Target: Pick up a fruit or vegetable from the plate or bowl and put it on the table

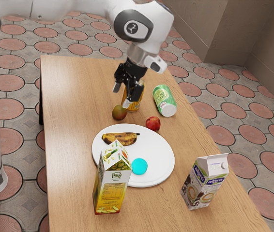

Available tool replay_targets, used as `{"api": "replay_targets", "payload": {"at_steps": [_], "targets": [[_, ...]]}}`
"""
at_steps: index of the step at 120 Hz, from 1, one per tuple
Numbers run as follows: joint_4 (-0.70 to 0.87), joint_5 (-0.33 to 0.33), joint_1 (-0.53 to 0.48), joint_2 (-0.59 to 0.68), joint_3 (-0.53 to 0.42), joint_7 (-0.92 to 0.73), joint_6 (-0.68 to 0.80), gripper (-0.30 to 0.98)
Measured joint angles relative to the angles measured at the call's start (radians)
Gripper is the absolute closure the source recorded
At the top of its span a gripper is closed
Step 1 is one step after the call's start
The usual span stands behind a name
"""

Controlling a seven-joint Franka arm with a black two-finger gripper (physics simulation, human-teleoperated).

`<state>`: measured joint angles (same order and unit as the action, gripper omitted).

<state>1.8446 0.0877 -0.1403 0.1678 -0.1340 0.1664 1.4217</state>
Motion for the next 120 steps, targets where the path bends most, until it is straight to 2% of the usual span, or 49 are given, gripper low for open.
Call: {"api": "replay_targets", "payload": {"at_steps": [28,44,85,120], "targets": [[0.17,-0.027,0.005,0.087,-0.012,0.0,0.175,0.0],[0.246,-0.006,0.005,0.13,-0.015,0.0,0.231,0.0],[0.365,0.064,0.005,0.178,-0.034,0.0,0.322,0.0],[0.402,0.041,0.006,0.171,-0.046,0.004,0.362,0.0]]}}
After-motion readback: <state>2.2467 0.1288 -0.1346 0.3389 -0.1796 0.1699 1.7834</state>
